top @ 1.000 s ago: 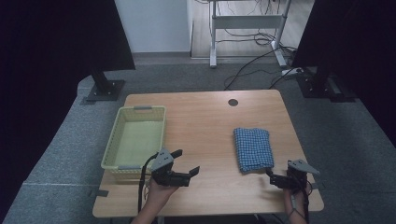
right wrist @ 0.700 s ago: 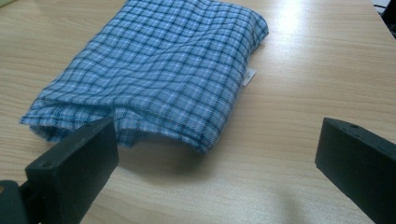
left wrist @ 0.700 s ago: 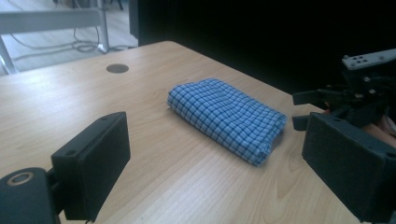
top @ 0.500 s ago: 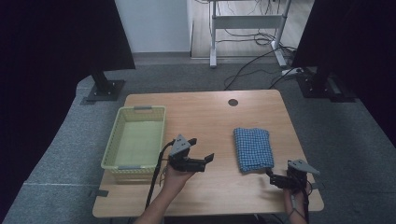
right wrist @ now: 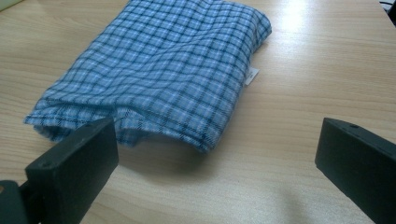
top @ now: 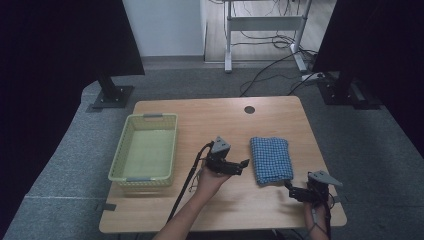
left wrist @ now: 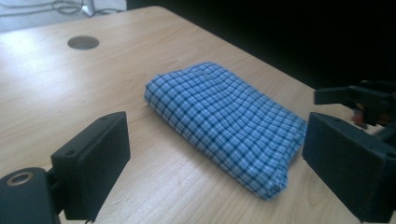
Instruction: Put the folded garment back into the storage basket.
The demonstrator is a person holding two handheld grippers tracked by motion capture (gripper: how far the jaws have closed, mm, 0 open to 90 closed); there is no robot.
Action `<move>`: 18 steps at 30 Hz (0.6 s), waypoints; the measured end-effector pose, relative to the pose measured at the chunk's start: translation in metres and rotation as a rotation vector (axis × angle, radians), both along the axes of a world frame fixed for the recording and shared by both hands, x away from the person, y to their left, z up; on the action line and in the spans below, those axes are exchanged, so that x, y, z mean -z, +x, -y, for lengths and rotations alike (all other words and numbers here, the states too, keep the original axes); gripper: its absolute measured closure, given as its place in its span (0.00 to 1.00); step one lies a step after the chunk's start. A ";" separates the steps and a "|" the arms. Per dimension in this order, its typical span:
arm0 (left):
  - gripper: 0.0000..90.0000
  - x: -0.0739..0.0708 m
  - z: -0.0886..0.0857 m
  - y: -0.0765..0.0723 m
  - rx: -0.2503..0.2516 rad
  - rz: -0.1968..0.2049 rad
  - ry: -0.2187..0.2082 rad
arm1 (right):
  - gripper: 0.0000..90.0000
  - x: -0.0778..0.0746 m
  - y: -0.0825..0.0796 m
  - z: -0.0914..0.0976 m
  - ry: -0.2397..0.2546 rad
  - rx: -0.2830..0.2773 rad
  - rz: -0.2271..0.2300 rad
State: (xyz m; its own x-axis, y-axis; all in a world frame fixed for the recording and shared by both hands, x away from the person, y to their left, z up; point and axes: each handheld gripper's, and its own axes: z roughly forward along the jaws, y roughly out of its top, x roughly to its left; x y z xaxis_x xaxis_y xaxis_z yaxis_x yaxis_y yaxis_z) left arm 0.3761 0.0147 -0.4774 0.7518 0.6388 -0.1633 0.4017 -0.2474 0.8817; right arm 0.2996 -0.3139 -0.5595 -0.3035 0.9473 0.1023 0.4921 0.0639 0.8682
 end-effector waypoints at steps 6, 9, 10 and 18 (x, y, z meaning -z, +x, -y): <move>0.09 0.018 0.015 0.014 -0.009 -0.064 0.005 | 0.00 0.000 0.000 0.000 0.002 -0.004 0.002; 0.09 0.023 0.020 0.017 -0.007 -0.091 0.001 | 0.00 0.000 0.000 0.000 -0.004 -0.007 0.002; 0.09 0.027 0.026 0.019 -0.012 -0.095 0.019 | 0.00 0.000 0.000 -0.001 -0.009 -0.009 0.001; 0.09 0.041 0.053 0.029 -0.014 -0.135 0.104 | 0.00 0.000 0.000 -0.002 -0.014 -0.011 0.000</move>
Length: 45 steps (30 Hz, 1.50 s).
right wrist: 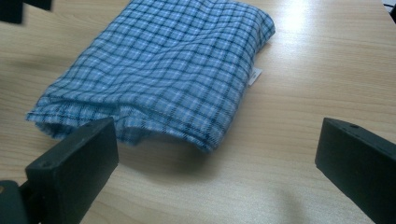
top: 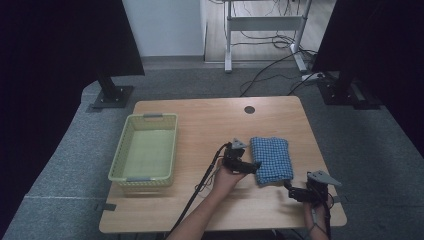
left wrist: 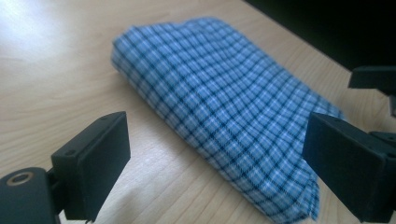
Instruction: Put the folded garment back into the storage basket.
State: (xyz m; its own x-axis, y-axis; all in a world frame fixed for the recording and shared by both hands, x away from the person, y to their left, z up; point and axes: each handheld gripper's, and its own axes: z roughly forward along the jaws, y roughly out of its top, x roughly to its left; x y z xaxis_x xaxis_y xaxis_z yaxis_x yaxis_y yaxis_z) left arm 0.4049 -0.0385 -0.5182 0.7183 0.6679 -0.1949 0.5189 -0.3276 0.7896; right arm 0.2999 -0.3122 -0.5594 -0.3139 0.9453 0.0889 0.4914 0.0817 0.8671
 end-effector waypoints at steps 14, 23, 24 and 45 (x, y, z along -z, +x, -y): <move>0.09 0.022 0.039 0.009 -0.002 -0.110 0.096 | 0.00 0.000 0.000 0.001 0.009 -0.007 -0.002; 0.12 0.030 0.055 0.006 -0.021 -0.087 0.162 | 0.00 0.000 0.001 0.001 0.010 -0.012 -0.005; 0.13 0.030 0.056 0.005 -0.020 -0.081 0.169 | 0.00 0.000 0.001 0.001 0.009 -0.013 -0.006; 0.84 0.024 0.055 -0.007 0.032 -0.076 0.072 | 0.00 0.000 0.002 0.001 0.011 -0.013 -0.012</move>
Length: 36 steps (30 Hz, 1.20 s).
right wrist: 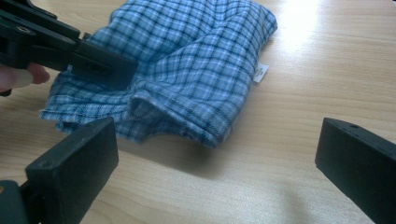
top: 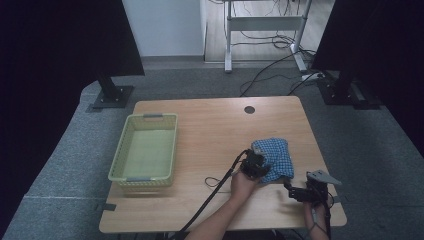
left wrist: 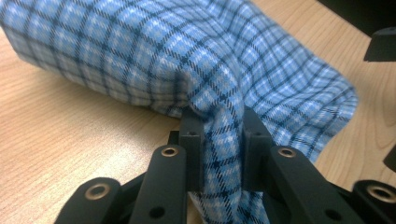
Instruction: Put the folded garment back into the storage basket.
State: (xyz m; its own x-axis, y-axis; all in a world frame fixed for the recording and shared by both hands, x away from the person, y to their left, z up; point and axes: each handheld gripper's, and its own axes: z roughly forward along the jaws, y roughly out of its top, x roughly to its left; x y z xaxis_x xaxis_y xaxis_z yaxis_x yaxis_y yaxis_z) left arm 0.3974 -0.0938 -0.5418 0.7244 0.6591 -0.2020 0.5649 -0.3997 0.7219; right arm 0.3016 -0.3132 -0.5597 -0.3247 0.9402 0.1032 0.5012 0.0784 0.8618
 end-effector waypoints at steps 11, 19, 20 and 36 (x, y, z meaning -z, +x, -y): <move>0.86 -0.031 -0.014 -0.003 0.006 0.082 -0.066 | 0.00 0.000 0.000 0.001 0.011 0.002 0.000; 0.86 -0.066 -0.026 -0.008 0.028 0.149 -0.098 | 0.00 0.000 0.000 0.001 0.014 0.006 0.000; 0.86 -0.066 -0.026 -0.008 0.028 0.149 -0.098 | 0.00 0.000 0.000 0.001 0.014 0.006 0.000; 0.86 -0.104 -0.044 -0.018 0.062 0.219 -0.154 | 0.00 0.000 0.001 0.001 0.008 0.012 -0.002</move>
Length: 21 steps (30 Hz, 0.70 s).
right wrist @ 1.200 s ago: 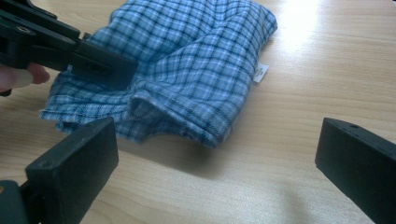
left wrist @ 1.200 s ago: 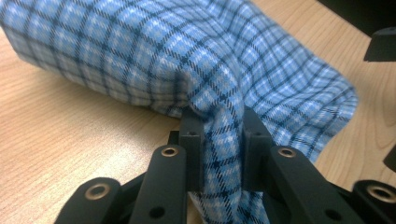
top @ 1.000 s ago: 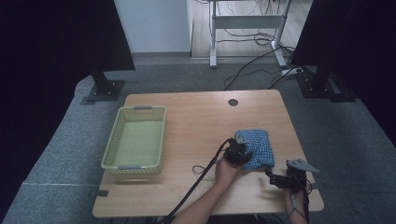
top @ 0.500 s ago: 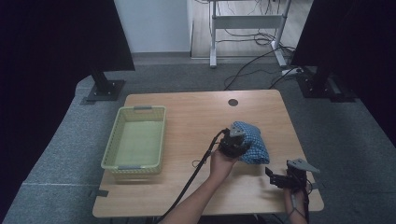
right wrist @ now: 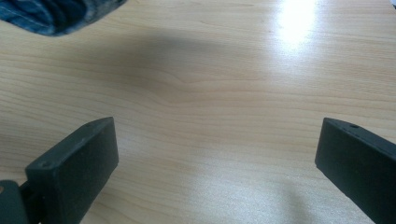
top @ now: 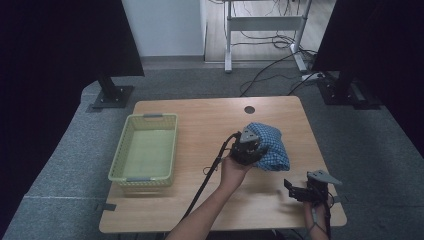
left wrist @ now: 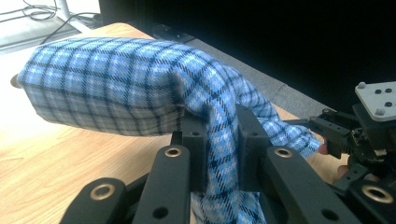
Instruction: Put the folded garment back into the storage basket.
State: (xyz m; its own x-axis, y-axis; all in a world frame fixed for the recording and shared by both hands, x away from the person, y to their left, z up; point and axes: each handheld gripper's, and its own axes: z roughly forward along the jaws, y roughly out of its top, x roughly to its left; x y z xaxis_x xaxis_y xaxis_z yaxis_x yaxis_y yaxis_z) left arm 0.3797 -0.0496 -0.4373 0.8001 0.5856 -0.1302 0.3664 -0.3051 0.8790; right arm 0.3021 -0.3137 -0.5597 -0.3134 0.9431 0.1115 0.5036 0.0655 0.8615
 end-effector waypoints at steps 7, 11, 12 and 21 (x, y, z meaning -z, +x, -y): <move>0.86 -0.006 -0.017 0.001 0.004 -0.012 -0.025 | 0.00 0.000 0.000 0.000 0.003 0.001 -0.001; 0.86 -0.009 -0.026 -0.001 0.006 -0.010 -0.019 | 0.00 0.000 0.000 0.001 0.004 -0.001 -0.001; 0.86 -0.009 -0.026 -0.001 0.006 -0.010 -0.019 | 0.00 0.000 0.000 0.001 0.004 0.000 -0.001; 0.86 -0.018 -0.058 -0.006 0.004 0.000 -0.031 | 0.00 0.000 0.000 0.000 -0.003 0.003 -0.001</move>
